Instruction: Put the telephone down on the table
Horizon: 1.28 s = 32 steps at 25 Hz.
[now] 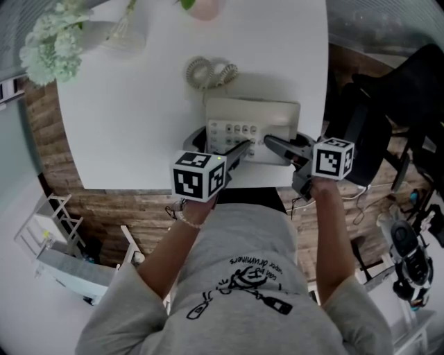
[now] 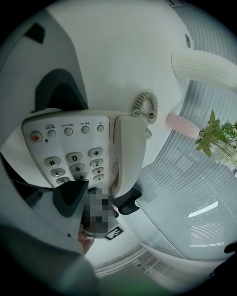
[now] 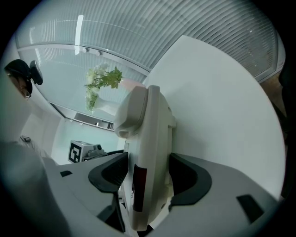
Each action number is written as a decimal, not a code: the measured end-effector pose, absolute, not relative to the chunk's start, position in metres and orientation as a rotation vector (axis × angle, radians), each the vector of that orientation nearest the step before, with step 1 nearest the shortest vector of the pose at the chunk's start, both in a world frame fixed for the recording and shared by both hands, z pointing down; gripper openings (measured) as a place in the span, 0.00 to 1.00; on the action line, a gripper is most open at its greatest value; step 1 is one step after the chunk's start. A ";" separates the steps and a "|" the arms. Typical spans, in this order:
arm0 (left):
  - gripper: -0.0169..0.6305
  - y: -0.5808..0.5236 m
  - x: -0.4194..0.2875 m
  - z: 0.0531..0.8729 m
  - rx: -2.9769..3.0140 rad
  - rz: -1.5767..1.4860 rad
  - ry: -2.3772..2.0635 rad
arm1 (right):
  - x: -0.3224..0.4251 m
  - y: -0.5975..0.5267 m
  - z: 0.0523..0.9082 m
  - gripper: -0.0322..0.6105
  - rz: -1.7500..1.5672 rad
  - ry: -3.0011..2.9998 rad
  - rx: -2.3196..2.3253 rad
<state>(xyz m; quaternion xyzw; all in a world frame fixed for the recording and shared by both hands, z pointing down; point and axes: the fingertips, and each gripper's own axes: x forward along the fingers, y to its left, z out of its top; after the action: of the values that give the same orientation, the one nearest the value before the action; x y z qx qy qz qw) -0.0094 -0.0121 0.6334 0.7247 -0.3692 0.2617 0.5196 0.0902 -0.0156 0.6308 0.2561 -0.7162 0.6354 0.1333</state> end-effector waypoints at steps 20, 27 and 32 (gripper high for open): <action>0.73 -0.012 -0.011 0.639 1.718 0.701 -0.944 | 0.093 -0.016 0.636 0.51 1.803 -2.041 0.763; 0.73 -0.013 -0.011 0.640 1.720 0.702 -0.951 | 0.094 -0.015 0.637 0.51 1.803 -2.020 0.771; 0.73 -0.012 -0.011 0.640 1.720 0.703 -0.947 | 0.093 -0.015 0.637 0.51 1.793 -2.007 0.787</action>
<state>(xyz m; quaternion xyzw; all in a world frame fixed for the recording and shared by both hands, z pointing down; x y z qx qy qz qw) -0.0111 -0.0121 0.6395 0.7124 -0.3921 0.2914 0.5039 0.0933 -0.0150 0.6370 0.2767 -0.7056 0.6303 0.1683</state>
